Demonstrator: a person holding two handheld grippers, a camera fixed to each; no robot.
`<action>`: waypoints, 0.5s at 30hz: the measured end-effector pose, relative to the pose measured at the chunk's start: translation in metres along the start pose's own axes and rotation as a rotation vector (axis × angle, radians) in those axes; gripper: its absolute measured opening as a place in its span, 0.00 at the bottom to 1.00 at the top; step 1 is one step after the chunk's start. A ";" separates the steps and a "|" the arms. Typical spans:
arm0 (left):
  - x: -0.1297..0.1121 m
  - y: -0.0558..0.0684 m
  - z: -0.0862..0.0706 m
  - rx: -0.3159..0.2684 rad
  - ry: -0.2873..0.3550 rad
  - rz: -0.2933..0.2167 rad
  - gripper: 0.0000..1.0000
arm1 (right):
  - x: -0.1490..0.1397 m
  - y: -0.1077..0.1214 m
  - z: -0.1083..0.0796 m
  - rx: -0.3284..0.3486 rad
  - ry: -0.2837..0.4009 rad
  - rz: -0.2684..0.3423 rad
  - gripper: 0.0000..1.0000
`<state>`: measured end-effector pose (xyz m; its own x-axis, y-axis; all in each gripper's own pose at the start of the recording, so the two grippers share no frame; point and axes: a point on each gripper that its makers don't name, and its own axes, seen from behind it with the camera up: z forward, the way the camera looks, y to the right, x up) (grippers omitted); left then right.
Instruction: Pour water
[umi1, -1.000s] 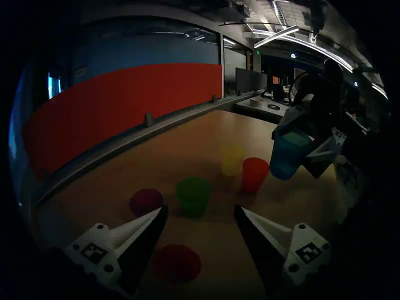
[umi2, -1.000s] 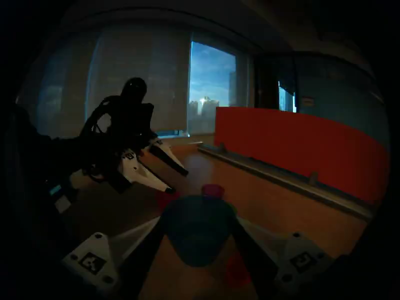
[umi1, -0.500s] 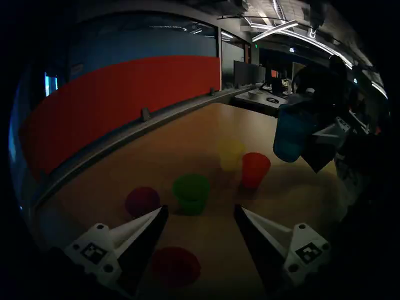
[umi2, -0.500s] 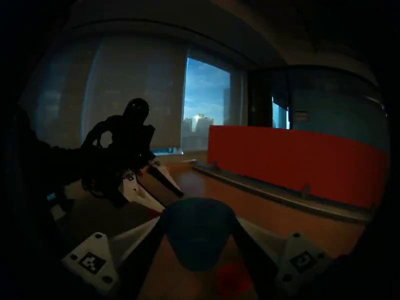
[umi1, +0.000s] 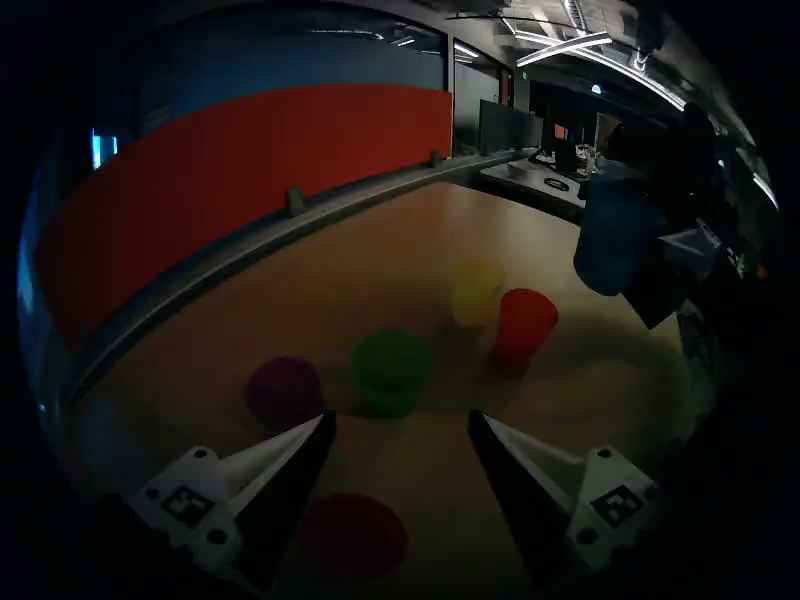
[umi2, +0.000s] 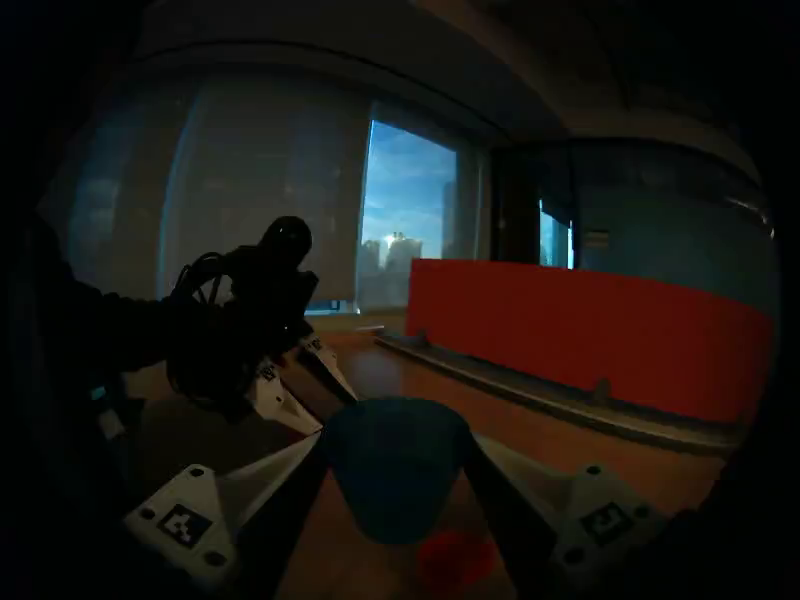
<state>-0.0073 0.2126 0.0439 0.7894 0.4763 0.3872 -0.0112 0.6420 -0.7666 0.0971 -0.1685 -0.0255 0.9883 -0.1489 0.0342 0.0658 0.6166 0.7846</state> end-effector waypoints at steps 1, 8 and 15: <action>0.000 0.000 0.002 0.002 -0.007 -0.001 0.98 | 0.000 0.001 -0.001 -0.001 0.000 -0.001 0.97; -0.002 -0.003 0.016 0.011 -0.058 -0.013 0.98 | 0.001 0.005 -0.004 -0.006 -0.001 0.001 0.97; -0.004 -0.005 0.030 0.019 -0.109 -0.013 0.98 | 0.000 0.007 -0.007 -0.009 -0.003 -0.001 0.97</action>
<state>-0.0290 0.2259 0.0617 0.7182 0.5294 0.4515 -0.0139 0.6597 -0.7514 0.0989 -0.1583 -0.0243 0.9878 -0.1521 0.0348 0.0685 0.6231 0.7792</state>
